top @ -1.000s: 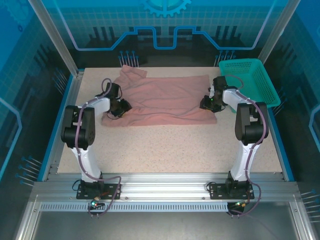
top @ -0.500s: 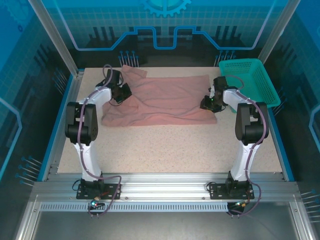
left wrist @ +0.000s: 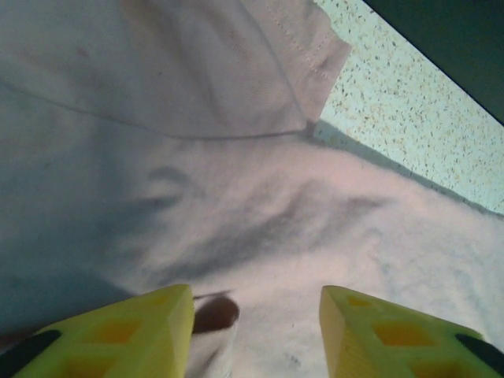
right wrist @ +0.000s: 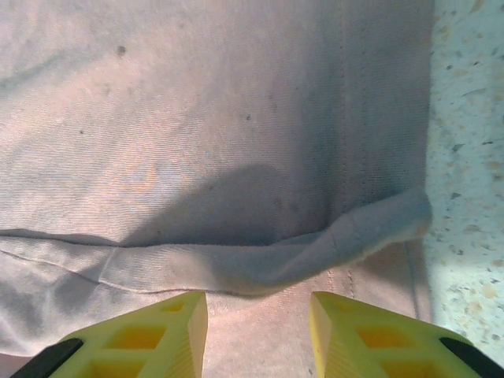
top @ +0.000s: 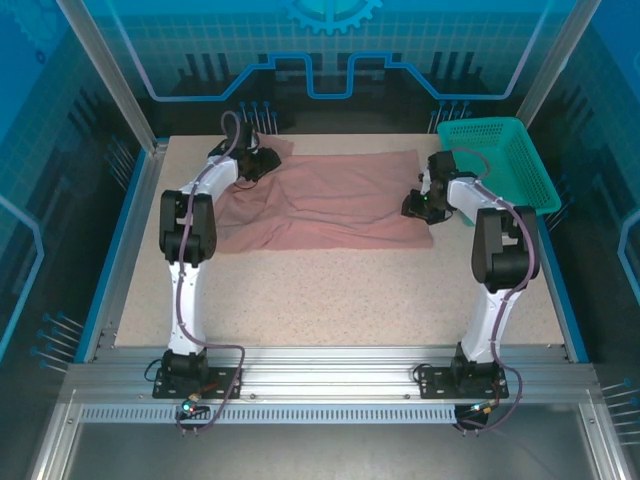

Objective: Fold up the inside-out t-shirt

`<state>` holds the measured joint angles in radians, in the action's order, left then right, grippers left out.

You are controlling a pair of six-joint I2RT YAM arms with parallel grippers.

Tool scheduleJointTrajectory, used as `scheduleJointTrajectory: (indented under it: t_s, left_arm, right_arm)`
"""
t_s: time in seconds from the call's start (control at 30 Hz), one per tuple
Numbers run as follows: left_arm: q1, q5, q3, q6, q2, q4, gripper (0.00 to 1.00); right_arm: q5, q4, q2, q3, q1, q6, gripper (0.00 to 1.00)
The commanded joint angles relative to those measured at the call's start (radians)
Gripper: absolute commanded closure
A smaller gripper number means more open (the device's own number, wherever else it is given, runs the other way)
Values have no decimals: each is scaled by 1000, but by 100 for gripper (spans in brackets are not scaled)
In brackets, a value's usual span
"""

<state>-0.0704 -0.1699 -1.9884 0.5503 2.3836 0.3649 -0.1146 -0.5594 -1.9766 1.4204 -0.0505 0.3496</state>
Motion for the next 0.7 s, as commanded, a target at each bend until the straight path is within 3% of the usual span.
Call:
scheduleJointTrajectory:
  t_s: [0.0,0.27,0.43,0.67]
  left_arm:
    - [-3,-10,-33,-65,-48,39,48]
    - [55,48,474,-46,-373,-173,44]
    - [115,65,517,-50,-369,-51,45]
    - [133,14,512,-54,-298,-53,48]
  right_arm:
    - [22,-24,77,-27,6,-20,60]
    - [12,-4,118,-69,-29,-14,60]
    - [0,0,98,-63,-38,-11,59]
    - [-4,9,88,-69,-42,-6,59]
